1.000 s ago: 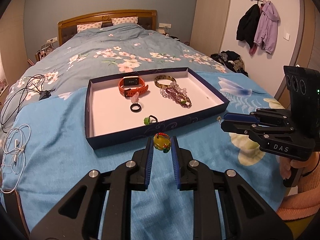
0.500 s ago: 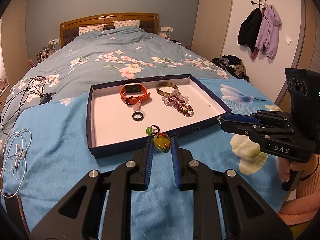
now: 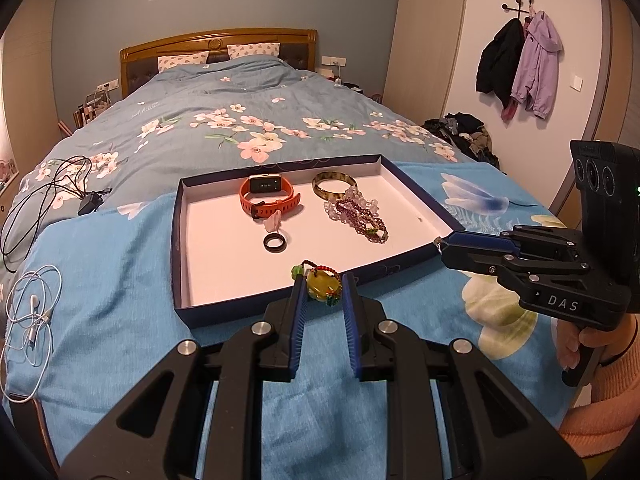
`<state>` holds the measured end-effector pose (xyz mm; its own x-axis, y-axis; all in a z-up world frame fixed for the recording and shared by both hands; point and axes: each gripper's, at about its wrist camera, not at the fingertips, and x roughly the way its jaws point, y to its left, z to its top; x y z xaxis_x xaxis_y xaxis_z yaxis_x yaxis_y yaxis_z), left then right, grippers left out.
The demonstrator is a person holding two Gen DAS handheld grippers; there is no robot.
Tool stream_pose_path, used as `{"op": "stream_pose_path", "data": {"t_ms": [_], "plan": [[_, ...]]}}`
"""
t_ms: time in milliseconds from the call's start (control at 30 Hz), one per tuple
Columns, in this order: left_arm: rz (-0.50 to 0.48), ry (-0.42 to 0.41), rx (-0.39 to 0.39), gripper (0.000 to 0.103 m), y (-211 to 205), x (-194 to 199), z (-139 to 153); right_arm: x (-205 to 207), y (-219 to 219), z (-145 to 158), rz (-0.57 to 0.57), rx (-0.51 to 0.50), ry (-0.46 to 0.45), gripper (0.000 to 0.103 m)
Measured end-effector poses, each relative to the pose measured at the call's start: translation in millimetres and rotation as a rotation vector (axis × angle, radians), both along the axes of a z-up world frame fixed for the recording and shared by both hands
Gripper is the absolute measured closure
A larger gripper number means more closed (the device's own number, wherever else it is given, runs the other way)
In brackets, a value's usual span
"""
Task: Organize jewelry
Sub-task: 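Carry the yellow charm with the left tool while the right tool carries the silver ring into the box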
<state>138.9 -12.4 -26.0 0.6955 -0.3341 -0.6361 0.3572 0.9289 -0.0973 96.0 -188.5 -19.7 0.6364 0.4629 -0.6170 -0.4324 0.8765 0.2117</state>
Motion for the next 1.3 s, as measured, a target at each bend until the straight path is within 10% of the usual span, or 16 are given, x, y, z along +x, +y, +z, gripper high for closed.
{"op": "stream_pose_path", "data": {"t_ms": [1300], "plan": [[0.011,-0.005,0.005,0.085,-4.4,27.4,2.2,30.9,3.7,7.7,-0.005,-0.004,-0.018,0.087]]}}
